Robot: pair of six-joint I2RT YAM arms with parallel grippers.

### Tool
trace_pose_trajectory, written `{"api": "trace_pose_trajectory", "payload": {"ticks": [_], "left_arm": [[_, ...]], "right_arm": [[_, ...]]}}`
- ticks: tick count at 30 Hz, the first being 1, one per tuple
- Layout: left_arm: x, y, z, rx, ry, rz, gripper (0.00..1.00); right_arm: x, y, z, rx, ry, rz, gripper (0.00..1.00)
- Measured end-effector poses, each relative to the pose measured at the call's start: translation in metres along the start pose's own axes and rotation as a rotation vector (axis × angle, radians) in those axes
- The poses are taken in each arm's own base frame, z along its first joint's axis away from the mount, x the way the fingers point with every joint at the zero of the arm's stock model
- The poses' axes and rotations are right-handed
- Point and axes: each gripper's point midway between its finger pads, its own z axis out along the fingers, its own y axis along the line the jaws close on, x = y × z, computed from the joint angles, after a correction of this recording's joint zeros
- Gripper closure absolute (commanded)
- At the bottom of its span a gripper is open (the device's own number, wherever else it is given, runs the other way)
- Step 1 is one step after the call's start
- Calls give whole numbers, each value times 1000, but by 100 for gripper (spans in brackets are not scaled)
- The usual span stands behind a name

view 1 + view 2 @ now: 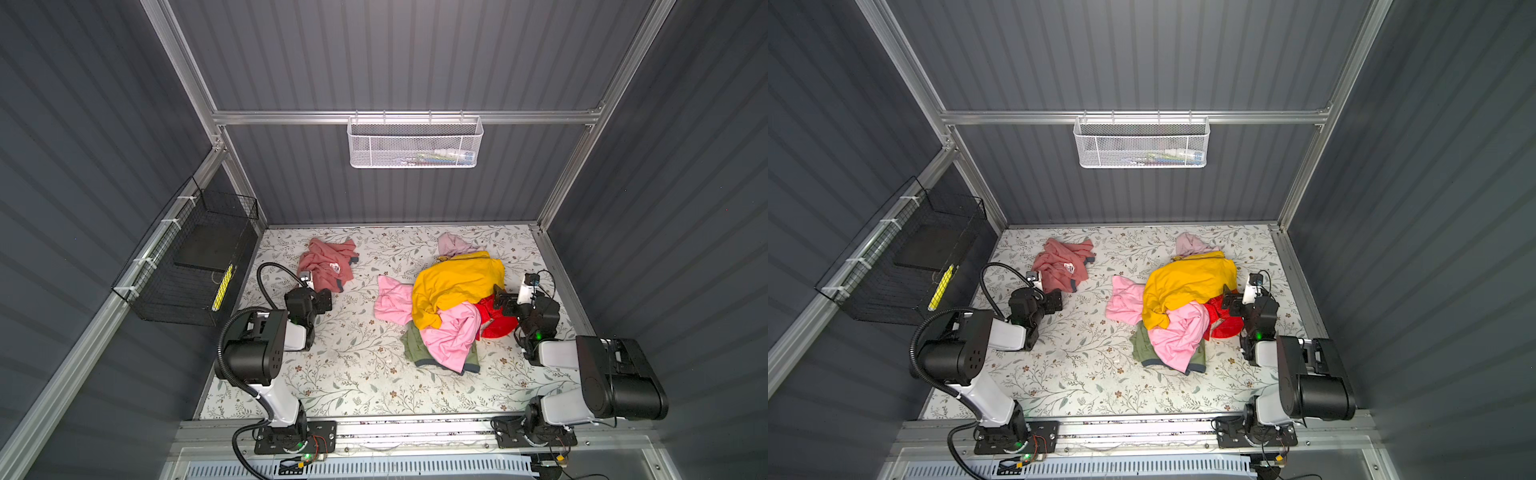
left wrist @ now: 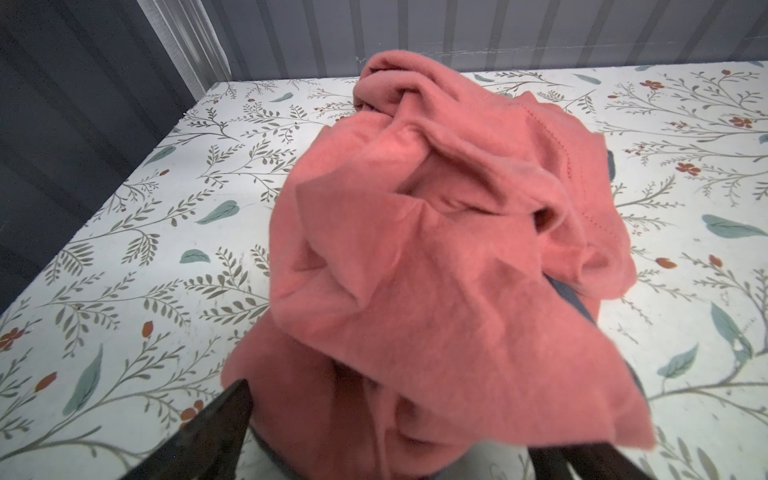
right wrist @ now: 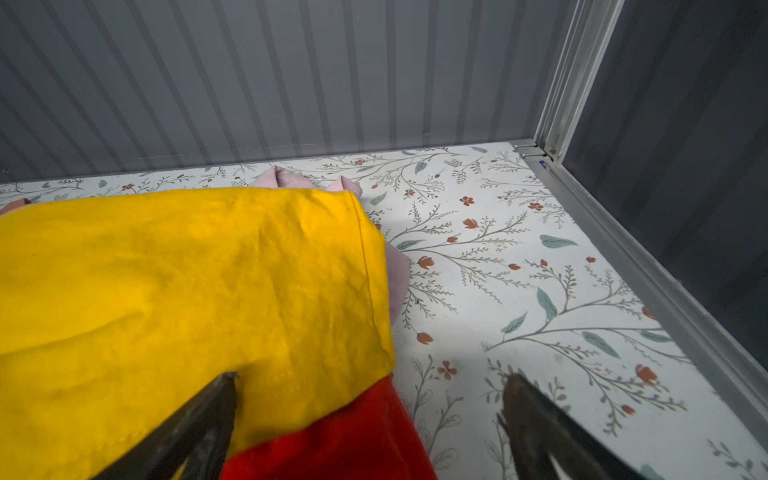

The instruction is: Pick out a specific cloth from the pile

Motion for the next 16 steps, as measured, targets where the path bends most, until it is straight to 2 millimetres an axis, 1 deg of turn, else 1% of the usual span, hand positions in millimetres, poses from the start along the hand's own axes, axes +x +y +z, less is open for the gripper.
{"api": "trace_pose_trajectory", "payload": {"ticks": [2,4,8,16], "left_arm": [[0,0,0,0,0,0,0],[0,0,0,0,0,0,0],[0,0,0,0,0,0,0],[0,0,0,0,0,0,0]], "right_arm": [[-7,-2,3,4,-10,6,1],[-9,-4,4,10,-13,10,1],[-5,-6,4,16,5,14,1],[-3,-7,4,20,14,16,1]]}}
